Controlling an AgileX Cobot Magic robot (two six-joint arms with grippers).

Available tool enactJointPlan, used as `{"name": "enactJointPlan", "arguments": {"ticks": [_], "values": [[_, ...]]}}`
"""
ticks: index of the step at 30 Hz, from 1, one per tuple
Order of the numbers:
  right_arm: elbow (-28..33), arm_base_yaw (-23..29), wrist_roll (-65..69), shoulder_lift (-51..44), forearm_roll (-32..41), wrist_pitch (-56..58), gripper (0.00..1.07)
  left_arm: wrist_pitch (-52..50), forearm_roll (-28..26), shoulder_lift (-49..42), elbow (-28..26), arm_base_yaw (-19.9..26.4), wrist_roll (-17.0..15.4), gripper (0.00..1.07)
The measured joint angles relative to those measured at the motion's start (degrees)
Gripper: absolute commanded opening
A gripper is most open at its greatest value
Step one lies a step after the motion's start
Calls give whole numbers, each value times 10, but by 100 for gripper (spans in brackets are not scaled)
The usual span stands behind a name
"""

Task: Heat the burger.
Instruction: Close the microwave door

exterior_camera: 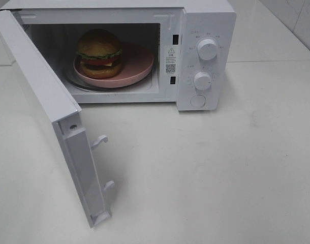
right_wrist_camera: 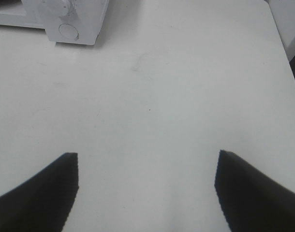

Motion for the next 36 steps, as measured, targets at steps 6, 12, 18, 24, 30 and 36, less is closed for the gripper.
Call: {"name": "enactJointPlan", "arguments": {"ticks": [6, 12, 18, 24, 30, 36], "values": [[7, 0, 0, -60, 1, 9, 76, 0, 0, 0, 0, 0, 0, 96], [7, 0, 0, -91, 1, 10, 74, 0, 0, 0, 0, 0, 0, 96], [7, 0, 0, -91, 2, 11, 74, 0, 0, 0, 0, 0, 0, 96], [7, 0, 0, -91, 2, 11, 74, 0, 0, 0, 0, 0, 0, 96], [7, 0, 0, -91, 2, 11, 74, 0, 0, 0, 0, 0, 0, 96], [7, 0, 0, -91, 2, 11, 74, 0, 0, 0, 0, 0, 0, 96]]}}
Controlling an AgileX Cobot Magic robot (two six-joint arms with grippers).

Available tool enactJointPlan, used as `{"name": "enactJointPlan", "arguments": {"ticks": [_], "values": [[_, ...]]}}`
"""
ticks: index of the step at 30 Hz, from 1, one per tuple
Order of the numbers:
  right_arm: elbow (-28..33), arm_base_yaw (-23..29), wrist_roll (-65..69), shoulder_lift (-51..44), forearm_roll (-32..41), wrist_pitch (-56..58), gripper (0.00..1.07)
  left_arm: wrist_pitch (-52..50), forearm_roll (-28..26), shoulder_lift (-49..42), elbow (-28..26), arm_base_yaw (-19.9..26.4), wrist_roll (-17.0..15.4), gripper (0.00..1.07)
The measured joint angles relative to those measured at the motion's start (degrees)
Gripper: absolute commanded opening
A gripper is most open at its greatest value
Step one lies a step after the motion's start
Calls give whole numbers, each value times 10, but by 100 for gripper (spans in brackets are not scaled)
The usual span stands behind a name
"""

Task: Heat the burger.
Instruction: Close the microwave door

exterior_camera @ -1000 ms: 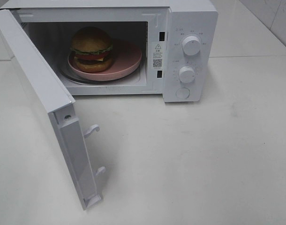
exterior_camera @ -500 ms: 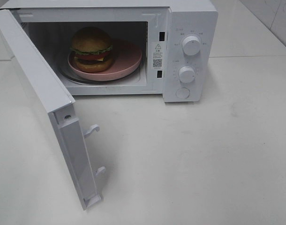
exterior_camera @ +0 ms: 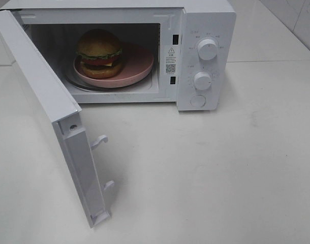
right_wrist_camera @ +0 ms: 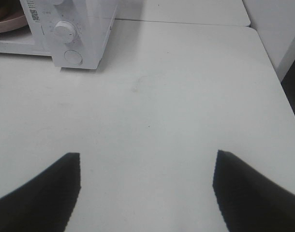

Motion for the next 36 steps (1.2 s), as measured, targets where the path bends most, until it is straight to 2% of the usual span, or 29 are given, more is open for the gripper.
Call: {"name": "enactJointPlan", "arguments": {"ticks": [27, 36], "values": [[0, 0, 0, 0, 0, 1, 74, 0, -1, 0, 0, 0, 0, 96], [0, 0, 0, 0, 0, 1, 74, -1, -25, 0, 0, 0, 5, 96]]}}
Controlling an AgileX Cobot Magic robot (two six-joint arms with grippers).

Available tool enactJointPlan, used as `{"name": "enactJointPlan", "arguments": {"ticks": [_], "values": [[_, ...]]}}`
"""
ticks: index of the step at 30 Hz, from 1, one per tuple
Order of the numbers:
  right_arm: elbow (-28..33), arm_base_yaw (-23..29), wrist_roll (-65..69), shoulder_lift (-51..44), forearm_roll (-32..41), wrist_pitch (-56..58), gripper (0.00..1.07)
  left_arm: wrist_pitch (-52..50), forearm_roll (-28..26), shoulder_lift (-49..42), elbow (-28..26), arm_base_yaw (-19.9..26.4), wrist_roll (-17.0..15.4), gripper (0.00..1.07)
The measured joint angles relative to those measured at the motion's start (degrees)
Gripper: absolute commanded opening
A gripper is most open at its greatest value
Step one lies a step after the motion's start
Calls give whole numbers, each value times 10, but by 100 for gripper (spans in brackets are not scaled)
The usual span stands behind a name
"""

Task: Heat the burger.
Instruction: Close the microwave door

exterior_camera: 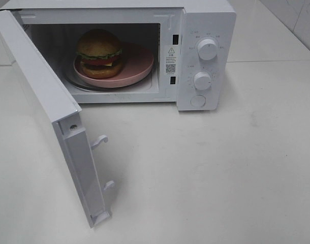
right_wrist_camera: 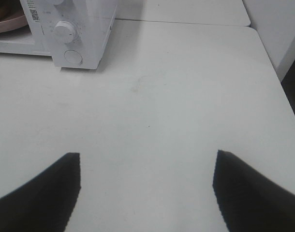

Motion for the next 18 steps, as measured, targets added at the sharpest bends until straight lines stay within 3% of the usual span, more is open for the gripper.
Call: {"name": "enactJointPlan", "arguments": {"ticks": [10, 13, 14, 15, 17, 18], "values": [[0, 0, 0, 0, 0, 0, 74, -44, -5, 66, -21, 0, 8, 92], [0, 0, 0, 0, 0, 0, 74, -68, -5, 104, -22, 0, 8, 80], [0, 0, 0, 0, 0, 0, 74, -84, -5, 128, -22, 0, 8, 69], [0, 0, 0, 0, 0, 0, 74, -84, -5, 128, -22, 0, 8, 69], [0, 0, 0, 0, 0, 0, 74, -108, -5, 167, -22, 0, 8, 48], [0, 0, 0, 0, 0, 0, 74, -108, -5, 167, -22, 0, 8, 48]]}}
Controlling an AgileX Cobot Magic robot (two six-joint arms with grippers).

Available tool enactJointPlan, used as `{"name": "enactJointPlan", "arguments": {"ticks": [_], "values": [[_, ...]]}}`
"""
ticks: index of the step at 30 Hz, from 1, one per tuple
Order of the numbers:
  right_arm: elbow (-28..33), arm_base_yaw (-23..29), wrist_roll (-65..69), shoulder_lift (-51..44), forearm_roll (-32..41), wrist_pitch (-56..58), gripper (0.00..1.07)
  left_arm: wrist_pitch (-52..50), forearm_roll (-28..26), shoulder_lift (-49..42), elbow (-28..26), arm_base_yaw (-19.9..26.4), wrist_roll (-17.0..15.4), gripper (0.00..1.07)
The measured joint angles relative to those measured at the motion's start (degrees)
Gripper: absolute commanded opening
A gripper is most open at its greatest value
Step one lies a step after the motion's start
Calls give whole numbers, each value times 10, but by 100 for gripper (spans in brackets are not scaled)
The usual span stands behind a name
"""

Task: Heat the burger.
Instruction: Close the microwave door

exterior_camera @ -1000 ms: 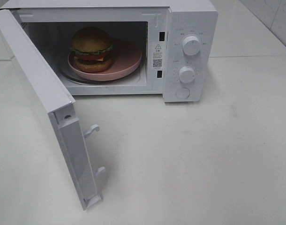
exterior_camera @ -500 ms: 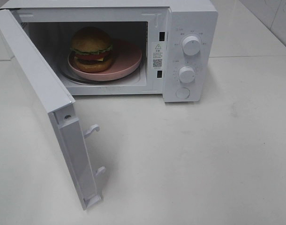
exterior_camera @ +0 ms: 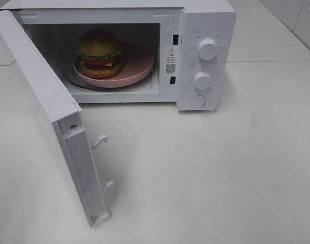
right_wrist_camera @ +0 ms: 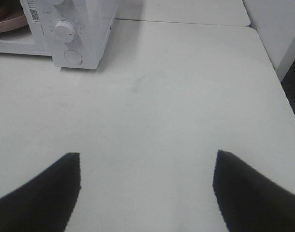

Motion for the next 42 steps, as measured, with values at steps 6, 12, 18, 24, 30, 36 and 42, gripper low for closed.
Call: {"name": "enactJointPlan", "arguments": {"ticks": [6, 12, 18, 24, 30, 36, 42], "values": [[0, 0, 0, 0, 0, 0, 74, -41, -1, 83, -1, 0, 0, 8], [0, 0, 0, 0, 0, 0, 74, -70, -1, 159, -1, 0, 10, 0], [0, 0, 0, 0, 0, 0, 74, -161, -2, 206, 21, 0, 70, 0], [0, 0, 0, 0, 0, 0, 74, -314, -47, 244, 80, 0, 127, 0], [0, 0, 0, 0, 0, 1, 74, -506, -77, 292, 137, -13, 161, 0], [0, 0, 0, 0, 0, 1, 74, -649, -72, 354, 149, -68, 163, 0], [0, 0, 0, 0, 0, 1, 74, -735, -53, 442, 150, -112, 146, 0]]}}
